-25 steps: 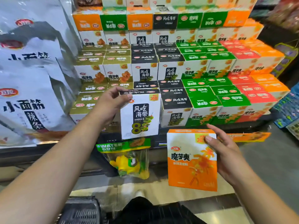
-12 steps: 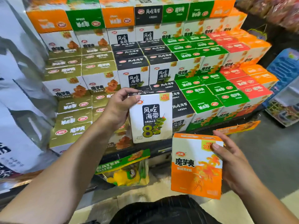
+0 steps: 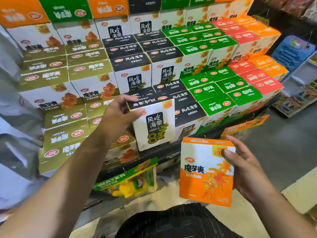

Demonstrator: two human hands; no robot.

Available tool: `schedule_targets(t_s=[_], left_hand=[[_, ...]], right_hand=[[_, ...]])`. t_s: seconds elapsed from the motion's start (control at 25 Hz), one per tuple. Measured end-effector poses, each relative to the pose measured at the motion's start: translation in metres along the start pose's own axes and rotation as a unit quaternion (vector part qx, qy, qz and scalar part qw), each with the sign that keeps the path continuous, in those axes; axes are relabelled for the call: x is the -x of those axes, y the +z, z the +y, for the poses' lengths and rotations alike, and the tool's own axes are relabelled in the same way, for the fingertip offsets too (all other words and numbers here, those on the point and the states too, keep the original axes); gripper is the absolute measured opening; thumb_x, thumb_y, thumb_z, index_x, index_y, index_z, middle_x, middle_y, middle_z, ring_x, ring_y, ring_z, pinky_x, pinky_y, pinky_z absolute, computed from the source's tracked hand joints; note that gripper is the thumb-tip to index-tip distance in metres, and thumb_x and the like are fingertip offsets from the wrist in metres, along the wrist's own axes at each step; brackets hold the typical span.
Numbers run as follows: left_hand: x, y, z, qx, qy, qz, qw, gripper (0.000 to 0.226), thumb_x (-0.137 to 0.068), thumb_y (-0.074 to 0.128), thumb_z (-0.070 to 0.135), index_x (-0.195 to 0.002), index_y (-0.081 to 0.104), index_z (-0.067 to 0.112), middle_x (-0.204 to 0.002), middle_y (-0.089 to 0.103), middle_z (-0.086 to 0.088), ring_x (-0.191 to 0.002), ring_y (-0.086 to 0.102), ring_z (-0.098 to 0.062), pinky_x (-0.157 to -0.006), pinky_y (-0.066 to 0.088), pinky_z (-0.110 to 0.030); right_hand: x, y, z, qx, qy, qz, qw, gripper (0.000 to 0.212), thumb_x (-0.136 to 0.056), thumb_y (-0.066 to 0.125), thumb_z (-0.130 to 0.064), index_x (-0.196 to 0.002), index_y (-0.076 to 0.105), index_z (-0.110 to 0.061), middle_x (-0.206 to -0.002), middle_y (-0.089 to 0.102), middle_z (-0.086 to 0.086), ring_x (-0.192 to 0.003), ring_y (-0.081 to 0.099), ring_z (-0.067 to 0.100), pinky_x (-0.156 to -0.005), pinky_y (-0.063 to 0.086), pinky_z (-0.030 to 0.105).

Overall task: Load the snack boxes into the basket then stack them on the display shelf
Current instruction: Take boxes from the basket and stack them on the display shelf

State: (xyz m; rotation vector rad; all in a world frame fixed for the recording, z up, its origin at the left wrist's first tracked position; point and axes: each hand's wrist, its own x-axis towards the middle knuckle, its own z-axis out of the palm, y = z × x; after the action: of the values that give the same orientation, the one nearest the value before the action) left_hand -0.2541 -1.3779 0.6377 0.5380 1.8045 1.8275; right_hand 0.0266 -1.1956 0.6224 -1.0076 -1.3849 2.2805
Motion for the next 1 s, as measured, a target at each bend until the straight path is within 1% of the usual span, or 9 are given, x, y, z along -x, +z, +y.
schedule_targets(t_s=[0.12,0.2,0.32,0.44,0.64,0.76,0.8,0.92,1.0], left_hand=[[-0.001,-0.004,-0.002,-0.094,0.026,-0.024,0.995,0.028,-0.072,0.082,0.021,-0.086,0.065,0.039,-0.111,0.068,0.011,-0.104,0.067,-0.021,-0.085,0.058,-0.038],[-0.002,-0.009,-0.001,-0.231,0.077,-0.046,0.969,0.032,-0.073,0.084,0.028,-0.089,0.060,0.040,-0.113,0.063,0.010,-0.103,0.064,-0.016,-0.083,0.056,-0.031],[-0.001,-0.010,-0.010,-0.453,0.173,-0.103,0.868,0.036,-0.074,0.082,0.038,-0.092,0.051,0.038,-0.103,0.054,0.008,-0.098,0.053,-0.016,-0.087,0.046,-0.036],[0.000,-0.004,-0.023,-0.578,0.166,-0.095,0.793,0.036,-0.074,0.077,0.048,-0.097,0.053,0.033,-0.101,0.050,0.008,-0.103,0.051,-0.023,-0.097,0.039,-0.044],[0.014,0.009,-0.033,-0.616,0.157,-0.072,0.768,0.033,-0.082,0.069,0.036,-0.111,0.058,0.028,-0.112,0.044,0.005,-0.110,0.042,-0.022,-0.102,0.021,-0.037],[0.016,0.013,-0.033,-0.617,0.133,-0.065,0.773,0.030,-0.082,0.066,0.035,-0.109,0.055,0.029,-0.112,0.043,0.006,-0.109,0.042,-0.021,-0.102,0.022,-0.037],[0.016,0.014,-0.033,-0.619,0.132,-0.056,0.772,0.032,-0.081,0.066,0.036,-0.109,0.054,0.028,-0.112,0.043,0.005,-0.109,0.041,-0.022,-0.101,0.023,-0.038],[0.017,0.024,-0.037,-0.669,0.139,-0.033,0.730,0.049,-0.077,0.071,0.043,-0.118,0.050,0.026,-0.118,0.043,-0.001,-0.109,0.040,-0.025,-0.097,0.028,-0.039],[0.016,0.032,-0.041,-0.712,0.123,-0.022,0.691,0.071,-0.072,0.075,0.056,-0.127,0.043,0.026,-0.120,0.042,-0.003,-0.110,0.040,-0.026,-0.094,0.032,-0.038]], right_hand=[[-0.001,0.004,0.001,-0.008,0.001,0.003,1.000,0.109,-0.017,0.098,-0.045,-0.119,0.062,-0.033,-0.106,0.072,0.006,-0.082,0.073,0.026,-0.064,0.061,0.044],[-0.002,0.006,0.001,-0.009,0.004,0.004,1.000,0.098,-0.027,0.098,-0.038,-0.118,0.062,-0.034,-0.107,0.071,0.006,-0.084,0.072,0.027,-0.068,0.060,0.046],[-0.005,0.007,0.002,-0.009,0.000,0.005,1.000,0.102,-0.023,0.098,-0.043,-0.118,0.062,-0.035,-0.101,0.073,0.002,-0.082,0.073,0.024,-0.066,0.060,0.045],[-0.006,0.006,0.003,-0.008,0.001,0.003,1.000,0.107,-0.018,0.097,-0.047,-0.118,0.061,-0.036,-0.099,0.073,-0.001,-0.082,0.073,0.023,-0.064,0.061,0.044],[-0.008,-0.004,0.005,-0.002,0.017,0.002,1.000,0.082,-0.047,0.090,-0.030,-0.122,0.058,-0.033,-0.105,0.070,0.003,-0.083,0.073,0.024,-0.061,0.060,0.041],[-0.008,-0.007,0.007,-0.004,0.013,0.008,1.000,0.083,-0.045,0.091,-0.031,-0.122,0.058,-0.033,-0.105,0.070,0.003,-0.085,0.073,0.024,-0.062,0.061,0.041],[-0.009,-0.009,0.007,-0.011,0.012,0.009,1.000,0.074,-0.053,0.085,-0.026,-0.121,0.057,-0.033,-0.106,0.070,0.003,-0.084,0.073,0.023,-0.063,0.061,0.042],[-0.010,-0.016,0.009,-0.026,0.014,0.008,1.000,0.064,-0.067,0.073,-0.007,-0.123,0.055,-0.031,-0.107,0.067,0.003,-0.082,0.073,0.021,-0.064,0.061,0.041],[-0.008,-0.022,0.011,-0.021,0.021,0.006,1.000,0.066,-0.066,0.077,-0.010,-0.125,0.055,-0.030,-0.108,0.067,0.003,-0.081,0.073,0.021,-0.059,0.061,0.039]])
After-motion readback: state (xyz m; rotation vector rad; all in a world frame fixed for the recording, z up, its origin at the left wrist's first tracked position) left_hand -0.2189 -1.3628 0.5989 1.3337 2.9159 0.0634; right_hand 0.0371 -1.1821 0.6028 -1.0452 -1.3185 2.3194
